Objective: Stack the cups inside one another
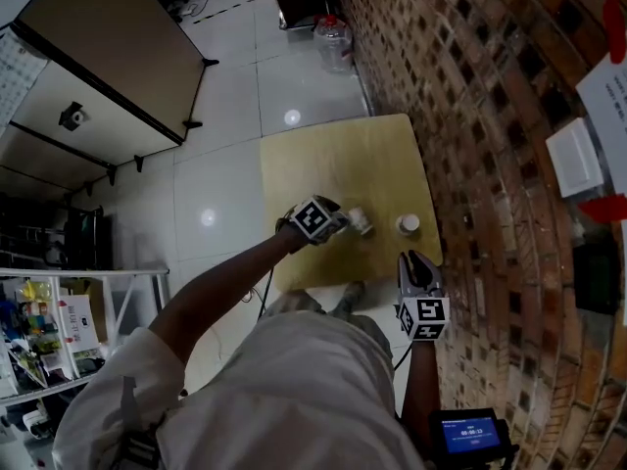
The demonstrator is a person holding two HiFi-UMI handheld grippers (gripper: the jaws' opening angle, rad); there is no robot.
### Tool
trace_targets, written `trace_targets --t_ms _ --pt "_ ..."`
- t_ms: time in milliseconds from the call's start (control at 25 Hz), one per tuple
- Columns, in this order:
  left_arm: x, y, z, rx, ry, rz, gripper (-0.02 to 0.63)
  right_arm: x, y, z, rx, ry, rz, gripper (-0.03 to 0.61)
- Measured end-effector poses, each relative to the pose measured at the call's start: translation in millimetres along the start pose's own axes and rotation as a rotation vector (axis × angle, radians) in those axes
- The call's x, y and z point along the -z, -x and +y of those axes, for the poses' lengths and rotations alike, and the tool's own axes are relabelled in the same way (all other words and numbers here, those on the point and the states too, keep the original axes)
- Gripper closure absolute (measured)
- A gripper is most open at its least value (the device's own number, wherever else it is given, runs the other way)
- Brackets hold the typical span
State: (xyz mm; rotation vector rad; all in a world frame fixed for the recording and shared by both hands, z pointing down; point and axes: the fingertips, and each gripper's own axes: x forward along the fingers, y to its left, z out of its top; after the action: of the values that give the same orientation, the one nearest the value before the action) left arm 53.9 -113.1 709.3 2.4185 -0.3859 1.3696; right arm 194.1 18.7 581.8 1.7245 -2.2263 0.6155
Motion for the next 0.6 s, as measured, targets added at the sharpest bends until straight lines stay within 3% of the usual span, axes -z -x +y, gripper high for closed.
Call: trace_targets --t_ms 120,320,600 --pt "6.6 -23.4 9.2 0.049 0.023 0.126 0.423 4.3 -7.2 -0.3 -0.004 -0.005 0.009 0.502" --pt "-8.5 -62.9 4.1 0.209 -0.013 0.109 0.428 6.8 -19.1 3.0 -0.012 -0.007 0.020 0.502" --pt "13.4 -86.9 17.4 0.292 -0.051 0.234 0.428 6.5 -37.9 7.1 -0.035 -0.016 0.026 0.502"
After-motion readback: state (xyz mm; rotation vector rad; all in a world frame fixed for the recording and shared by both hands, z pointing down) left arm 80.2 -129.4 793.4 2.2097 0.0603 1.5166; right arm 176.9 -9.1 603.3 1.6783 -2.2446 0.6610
